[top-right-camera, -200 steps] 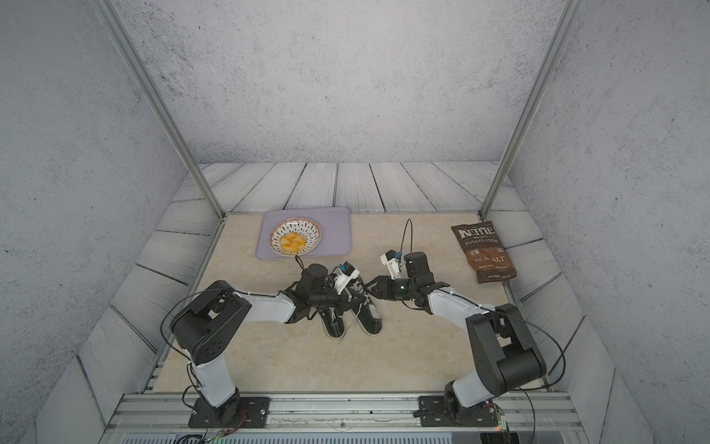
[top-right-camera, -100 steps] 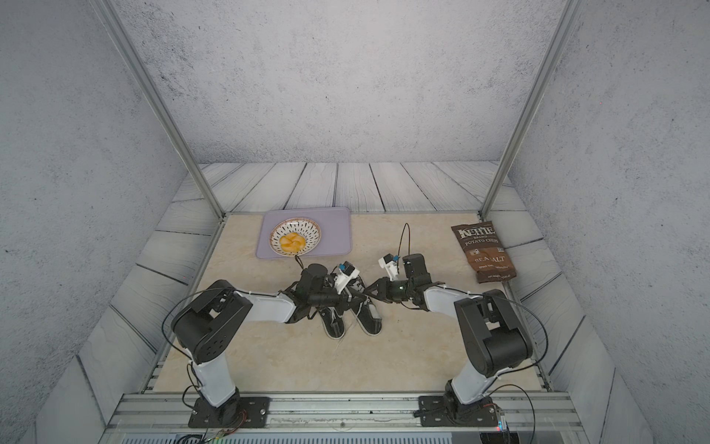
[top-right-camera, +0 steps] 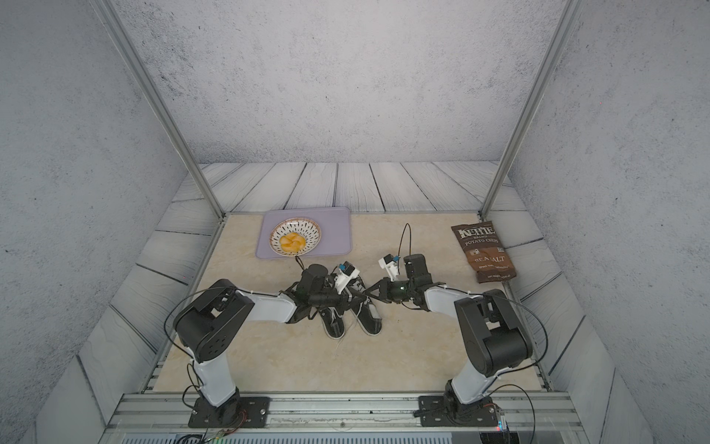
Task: Tie the shoes
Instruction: Wrap the shoelace around the shoelace.
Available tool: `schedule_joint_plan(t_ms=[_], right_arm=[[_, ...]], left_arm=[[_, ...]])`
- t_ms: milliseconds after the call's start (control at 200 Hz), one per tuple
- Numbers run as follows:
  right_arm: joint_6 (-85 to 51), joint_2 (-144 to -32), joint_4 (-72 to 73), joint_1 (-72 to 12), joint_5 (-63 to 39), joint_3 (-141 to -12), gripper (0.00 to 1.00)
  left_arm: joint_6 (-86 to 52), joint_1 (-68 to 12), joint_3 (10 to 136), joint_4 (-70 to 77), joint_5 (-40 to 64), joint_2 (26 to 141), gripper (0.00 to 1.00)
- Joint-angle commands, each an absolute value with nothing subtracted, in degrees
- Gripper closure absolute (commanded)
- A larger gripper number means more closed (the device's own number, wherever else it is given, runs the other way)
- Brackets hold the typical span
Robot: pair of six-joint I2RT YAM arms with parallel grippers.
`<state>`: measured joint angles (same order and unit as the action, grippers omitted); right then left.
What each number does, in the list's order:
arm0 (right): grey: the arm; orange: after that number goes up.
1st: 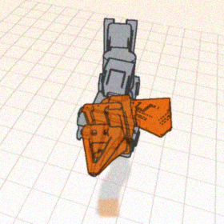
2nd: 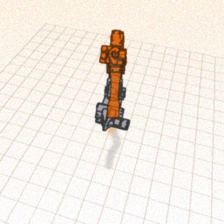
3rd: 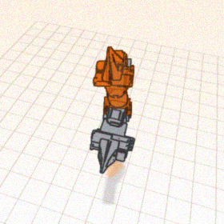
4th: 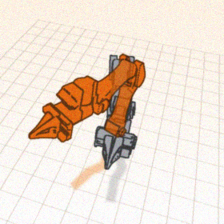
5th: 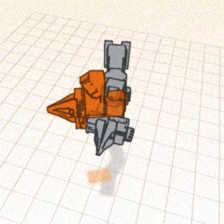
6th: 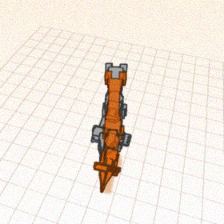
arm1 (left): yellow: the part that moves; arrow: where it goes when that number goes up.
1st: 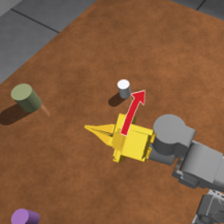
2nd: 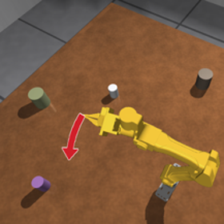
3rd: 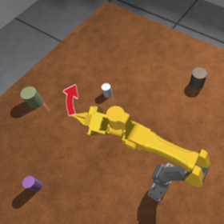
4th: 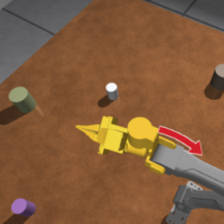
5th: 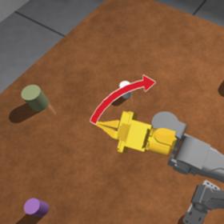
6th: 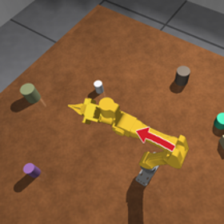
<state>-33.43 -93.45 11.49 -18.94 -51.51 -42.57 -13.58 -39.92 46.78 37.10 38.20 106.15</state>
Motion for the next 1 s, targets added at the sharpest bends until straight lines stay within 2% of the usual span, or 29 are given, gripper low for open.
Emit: schedule_joint_plan(t_ms=[0,100,135,185,305,465,545,806,996], right_arm=[[-32.6,-93.9,12.2,-18.8,-52.2,-42.1,1.0],[-32.3,-93.1,12.1,-18.9,-50.1,-42.0,1.0],[-32.3,-92.9,12.0,-18.8,-49.5,-42.0,1.0],[-32.0,-92.5,11.8,-18.7,-48.8,-42.0,1.0],[-31.8,-92.2,11.6,-18.8,-47.5,-42.0,1.0],[-32.1,-93.0,12.2,-18.7,-47.4,-42.1,1.0],[-32.5,-93.5,12.7,-18.7,-47.5,-42.1,1.0],[-32.7,-94.2,13.0,-18.7,-47.5,-42.3,1.0],[-32.9,-94.5,13.2,-18.8,-47.5,-42.2,1.0]], left_arm=[[-14.9,-39.6,47.8,38.8,36.7,106.9,0.94],[-17.7,-39.0,47.2,37.6,33.2,105.4,0.54],[-18.7,-38.6,46.7,36.9,31.2,104.5,0.47],[-19.6,-38.2,46.1,35.9,29.2,103.3,0.44],[-19.2,-37.9,46.8,29.2,23.8,101.3,0.47],[-15.5,-38.3,51.3,19.0,21.7,103.3,0.62],[-14.7,-38.5,53.0,16.4,22.5,104.7,0.66],[-14.4,-39.2,55.5,15.5,26.6,107.2,0.63],[-13.9,-39.6,56.8,14.0,27.5,108.6,0.66]])
